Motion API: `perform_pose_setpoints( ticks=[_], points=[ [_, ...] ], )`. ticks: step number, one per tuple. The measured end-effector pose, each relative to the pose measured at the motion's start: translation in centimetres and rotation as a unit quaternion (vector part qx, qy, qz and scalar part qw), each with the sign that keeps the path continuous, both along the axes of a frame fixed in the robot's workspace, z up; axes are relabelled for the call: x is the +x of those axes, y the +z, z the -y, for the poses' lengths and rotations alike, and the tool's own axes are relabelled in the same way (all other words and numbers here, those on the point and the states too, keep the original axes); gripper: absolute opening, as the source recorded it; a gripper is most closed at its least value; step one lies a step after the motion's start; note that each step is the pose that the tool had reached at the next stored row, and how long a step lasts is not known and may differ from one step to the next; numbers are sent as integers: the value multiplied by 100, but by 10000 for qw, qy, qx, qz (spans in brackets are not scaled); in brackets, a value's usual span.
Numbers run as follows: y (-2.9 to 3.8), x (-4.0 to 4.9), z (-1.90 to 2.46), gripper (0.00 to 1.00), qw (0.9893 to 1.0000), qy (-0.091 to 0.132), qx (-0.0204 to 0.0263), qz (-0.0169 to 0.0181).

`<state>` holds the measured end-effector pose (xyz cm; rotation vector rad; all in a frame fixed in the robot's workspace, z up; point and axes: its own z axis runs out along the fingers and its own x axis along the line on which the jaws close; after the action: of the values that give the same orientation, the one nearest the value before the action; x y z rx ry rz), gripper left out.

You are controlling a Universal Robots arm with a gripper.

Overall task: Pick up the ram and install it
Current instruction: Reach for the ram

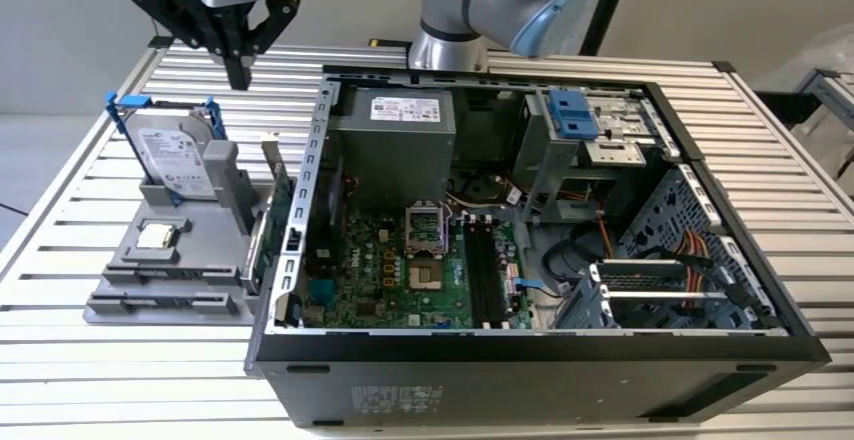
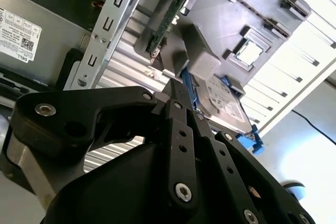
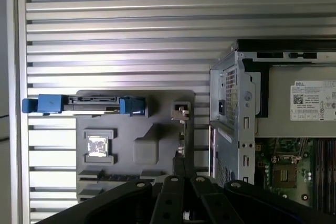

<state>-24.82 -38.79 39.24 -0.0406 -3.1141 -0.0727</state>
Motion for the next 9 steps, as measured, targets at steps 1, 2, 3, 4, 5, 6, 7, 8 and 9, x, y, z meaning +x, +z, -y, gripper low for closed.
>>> perform_pose_setpoints(
  ticks=[1, 2, 3, 4, 5, 6, 7, 8, 9],
  points=[
    [0, -12, -1, 0, 10000, 3, -1, 0],
    [0, -25, -2, 0, 10000, 6, -1, 0],
    [0, -37, -2, 0, 10000, 9, -1, 1],
    [0, -50, -2, 0, 10000, 10, -1, 1],
    [0, -61, -2, 0, 10000, 11, -1, 1],
    [0, -69, -2, 0, 10000, 13, -1, 1],
    [0, -78, -3, 0, 10000, 19, -3, 2],
    [0, -85, -4, 0, 10000, 28, -5, 5],
    [0, -94, -5, 0, 10000, 43, -8, 13]
  ],
)
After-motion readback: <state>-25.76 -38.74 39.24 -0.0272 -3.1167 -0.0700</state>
